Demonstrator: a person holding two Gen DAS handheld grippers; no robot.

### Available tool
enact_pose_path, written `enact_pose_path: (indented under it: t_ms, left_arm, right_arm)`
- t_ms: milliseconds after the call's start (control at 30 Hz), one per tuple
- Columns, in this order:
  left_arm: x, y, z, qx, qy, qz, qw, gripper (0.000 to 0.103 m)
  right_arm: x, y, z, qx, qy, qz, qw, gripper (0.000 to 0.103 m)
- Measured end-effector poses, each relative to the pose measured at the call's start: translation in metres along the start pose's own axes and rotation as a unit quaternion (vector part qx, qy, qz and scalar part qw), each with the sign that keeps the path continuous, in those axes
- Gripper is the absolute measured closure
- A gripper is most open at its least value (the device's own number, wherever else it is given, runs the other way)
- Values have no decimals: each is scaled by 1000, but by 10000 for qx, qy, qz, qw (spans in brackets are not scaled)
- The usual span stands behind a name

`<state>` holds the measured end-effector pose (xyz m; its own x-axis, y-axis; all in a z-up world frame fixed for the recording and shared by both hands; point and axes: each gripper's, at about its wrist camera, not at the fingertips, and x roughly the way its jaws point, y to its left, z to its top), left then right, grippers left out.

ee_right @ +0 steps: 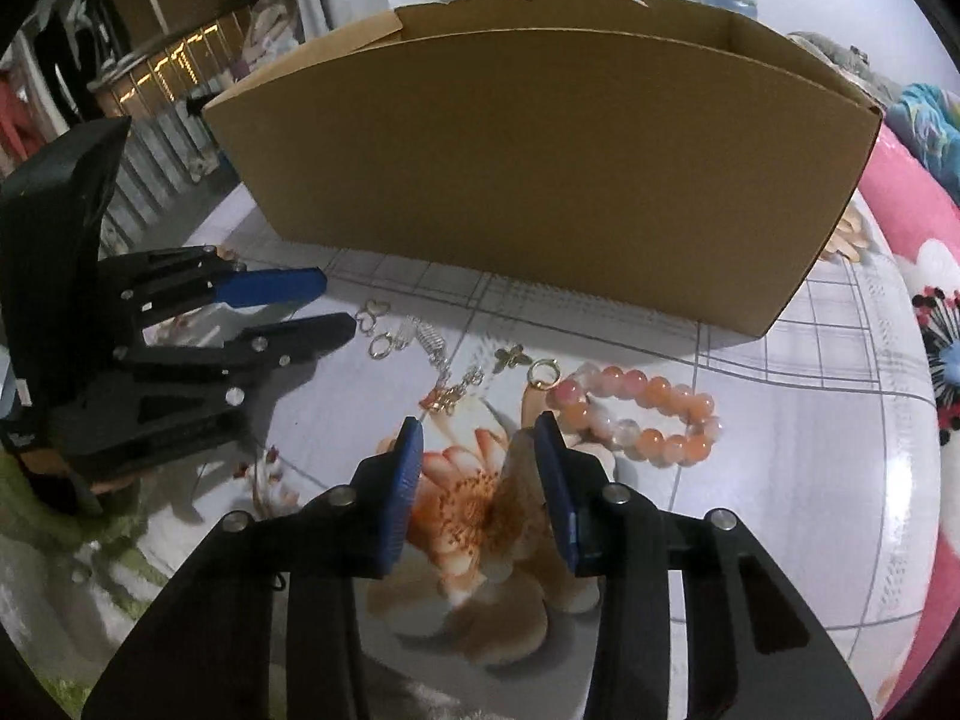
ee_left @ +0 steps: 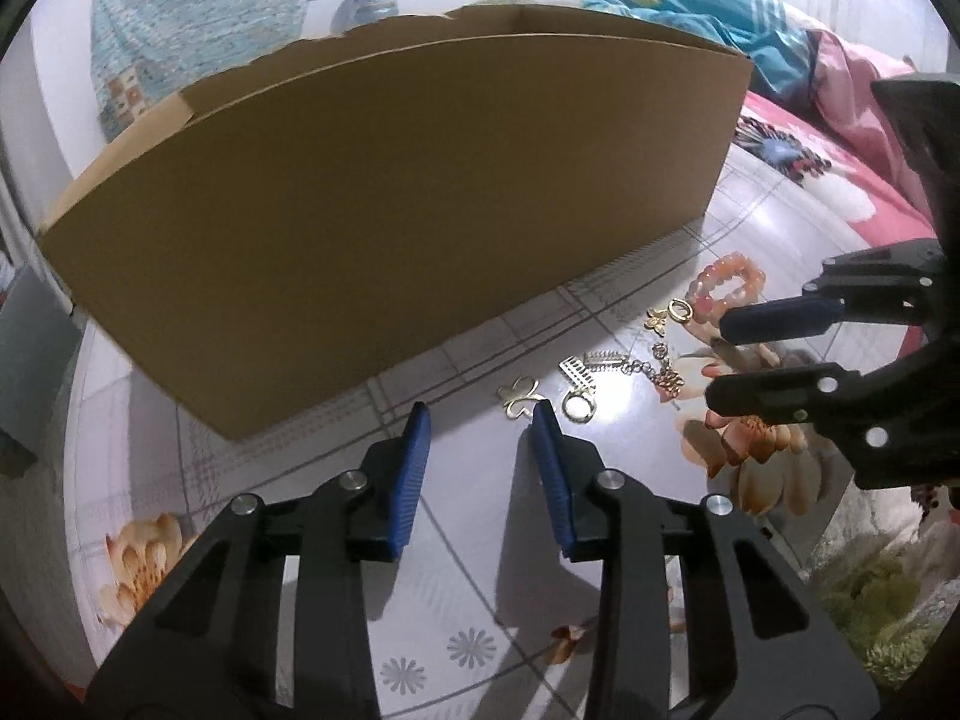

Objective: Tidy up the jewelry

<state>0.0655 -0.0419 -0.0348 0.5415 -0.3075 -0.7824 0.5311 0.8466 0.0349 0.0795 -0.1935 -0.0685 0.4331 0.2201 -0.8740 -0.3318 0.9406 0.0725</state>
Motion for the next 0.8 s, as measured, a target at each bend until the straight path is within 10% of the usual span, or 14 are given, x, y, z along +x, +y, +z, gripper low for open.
enact_pose_path:
  t_ms: [800]
  left_arm:
    - [7,-23,10,504,176,-51,9986,103]
  right_arm:
    - [-28,-16,-17,378,-562,232,9974,65]
